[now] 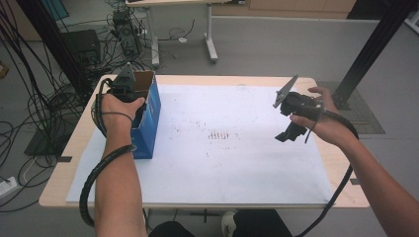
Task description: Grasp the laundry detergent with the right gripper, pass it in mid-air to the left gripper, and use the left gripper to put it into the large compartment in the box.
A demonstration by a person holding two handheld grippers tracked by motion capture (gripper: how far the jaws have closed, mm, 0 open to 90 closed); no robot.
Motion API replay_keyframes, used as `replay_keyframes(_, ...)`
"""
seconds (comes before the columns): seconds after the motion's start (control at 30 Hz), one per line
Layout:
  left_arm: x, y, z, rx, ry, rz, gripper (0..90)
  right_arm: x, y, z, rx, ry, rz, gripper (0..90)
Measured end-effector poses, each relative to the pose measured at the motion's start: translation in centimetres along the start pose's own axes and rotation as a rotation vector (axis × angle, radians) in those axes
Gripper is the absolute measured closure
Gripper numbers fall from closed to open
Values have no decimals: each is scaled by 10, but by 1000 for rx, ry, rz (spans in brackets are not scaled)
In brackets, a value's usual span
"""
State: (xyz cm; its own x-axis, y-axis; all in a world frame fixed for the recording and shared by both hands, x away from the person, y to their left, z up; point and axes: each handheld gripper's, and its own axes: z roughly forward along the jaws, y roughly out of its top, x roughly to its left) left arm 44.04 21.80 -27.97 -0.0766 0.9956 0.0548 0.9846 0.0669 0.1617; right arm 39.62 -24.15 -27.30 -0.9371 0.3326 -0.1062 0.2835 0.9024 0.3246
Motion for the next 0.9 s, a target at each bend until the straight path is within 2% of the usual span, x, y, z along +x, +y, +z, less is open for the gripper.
replay_keyframes(0.9,0,-1,0,-5,1,1,363,1,-2,1,-4,4,4,55)
